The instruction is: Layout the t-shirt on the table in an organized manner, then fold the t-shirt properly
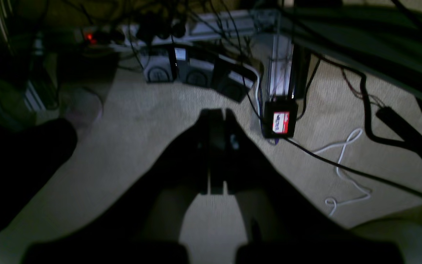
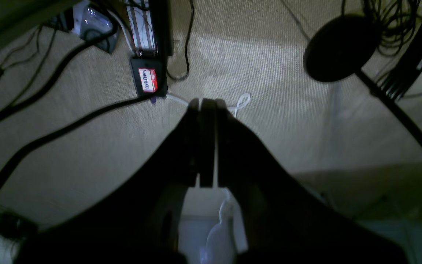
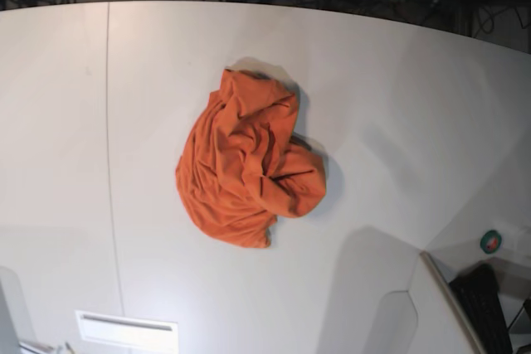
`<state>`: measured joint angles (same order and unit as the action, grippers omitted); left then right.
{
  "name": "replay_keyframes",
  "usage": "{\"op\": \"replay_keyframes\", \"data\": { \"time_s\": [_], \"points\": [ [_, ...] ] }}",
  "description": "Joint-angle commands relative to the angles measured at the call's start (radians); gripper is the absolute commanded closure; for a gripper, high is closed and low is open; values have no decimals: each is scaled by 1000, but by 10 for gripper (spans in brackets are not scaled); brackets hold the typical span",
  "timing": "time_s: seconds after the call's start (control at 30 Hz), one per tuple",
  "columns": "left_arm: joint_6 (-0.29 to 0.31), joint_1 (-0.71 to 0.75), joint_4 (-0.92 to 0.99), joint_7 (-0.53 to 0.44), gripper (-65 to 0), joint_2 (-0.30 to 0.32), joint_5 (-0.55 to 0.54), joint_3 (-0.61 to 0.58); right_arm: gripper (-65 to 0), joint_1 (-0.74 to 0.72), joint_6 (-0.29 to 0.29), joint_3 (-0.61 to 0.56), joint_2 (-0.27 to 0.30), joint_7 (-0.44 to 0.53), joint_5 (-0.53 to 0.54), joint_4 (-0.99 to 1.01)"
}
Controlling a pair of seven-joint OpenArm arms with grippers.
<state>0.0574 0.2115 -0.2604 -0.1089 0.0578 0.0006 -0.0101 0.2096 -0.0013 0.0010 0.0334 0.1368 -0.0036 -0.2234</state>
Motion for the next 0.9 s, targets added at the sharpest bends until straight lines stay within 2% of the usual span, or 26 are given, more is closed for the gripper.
{"op": "replay_keyframes", "data": {
  "time_s": [0.0,0.07,0.13,0.3,0.47,0.63,0.73,0.87],
  "points": [
    [32,36,-14,7,0,21,3,-1,0,67,-6,3,7,-9,3,-57],
    [78,84,-70,8,0,37,-6,6,0,164,-6,3,26,-27,6,-199],
    [97,147,-158,13,0,60,-6,8,0,258,-6,4,33,-85,6,-370],
    [100,334,-411,13,0,109,-6,11,0,468,-6,95,29,-237,6,-784],
    [100,532,-699,5,0,149,-15,12,0,594,-6,123,26,-362,6,-1075],
    [100,670,-977,5,0,231,-184,14,0,635,-6,123,27,-477,6,-1299],
    [100,681,-1071,4,0,277,-301,14,0,620,-6,124,29,-483,6,-1396],
    [100,725,-1241,4,0,323,-376,14,0,623,-6,93,26,-484,6,-1613]
  ]
}}
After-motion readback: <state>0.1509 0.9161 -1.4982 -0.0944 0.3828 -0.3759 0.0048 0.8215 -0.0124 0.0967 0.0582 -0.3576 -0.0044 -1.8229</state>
